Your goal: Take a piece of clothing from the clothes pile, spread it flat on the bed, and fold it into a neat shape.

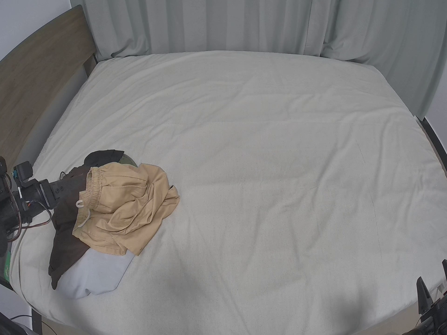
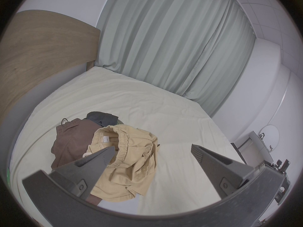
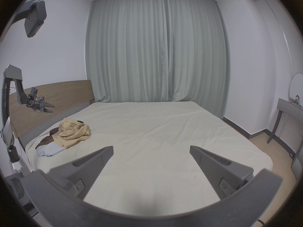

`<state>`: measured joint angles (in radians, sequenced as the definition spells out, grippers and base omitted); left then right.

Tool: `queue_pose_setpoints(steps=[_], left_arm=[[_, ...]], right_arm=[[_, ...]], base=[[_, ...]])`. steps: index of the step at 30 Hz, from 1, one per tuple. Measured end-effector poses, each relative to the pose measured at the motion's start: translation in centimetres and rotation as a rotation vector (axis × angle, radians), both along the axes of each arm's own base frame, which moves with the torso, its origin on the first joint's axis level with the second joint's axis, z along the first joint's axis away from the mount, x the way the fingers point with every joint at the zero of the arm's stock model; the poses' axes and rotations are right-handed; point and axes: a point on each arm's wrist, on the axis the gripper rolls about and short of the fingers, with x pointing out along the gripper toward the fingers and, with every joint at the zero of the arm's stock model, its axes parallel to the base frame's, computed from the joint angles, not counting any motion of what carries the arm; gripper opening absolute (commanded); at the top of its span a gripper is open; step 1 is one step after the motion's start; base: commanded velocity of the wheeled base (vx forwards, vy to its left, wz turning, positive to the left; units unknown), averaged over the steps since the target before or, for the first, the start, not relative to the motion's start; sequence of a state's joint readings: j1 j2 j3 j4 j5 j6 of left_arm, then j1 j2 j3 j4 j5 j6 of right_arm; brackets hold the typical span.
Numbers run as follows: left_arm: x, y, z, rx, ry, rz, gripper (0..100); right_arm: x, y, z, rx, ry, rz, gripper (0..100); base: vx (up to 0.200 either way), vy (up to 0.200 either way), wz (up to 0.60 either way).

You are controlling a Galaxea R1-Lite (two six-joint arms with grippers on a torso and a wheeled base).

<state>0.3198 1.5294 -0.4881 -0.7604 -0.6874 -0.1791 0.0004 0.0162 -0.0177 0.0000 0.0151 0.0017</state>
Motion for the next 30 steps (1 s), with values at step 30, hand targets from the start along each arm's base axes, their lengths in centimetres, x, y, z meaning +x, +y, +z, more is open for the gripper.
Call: queue_pose_setpoints(steps=[30], left_arm=[[6.9, 2.2, -6.3, 0.019, 0.015, -0.015, 100]], right_arm=[[0.0, 0.0, 0.0, 0.001, 0.000, -0.001, 100]], base=[[0.000, 0.000, 0.00]])
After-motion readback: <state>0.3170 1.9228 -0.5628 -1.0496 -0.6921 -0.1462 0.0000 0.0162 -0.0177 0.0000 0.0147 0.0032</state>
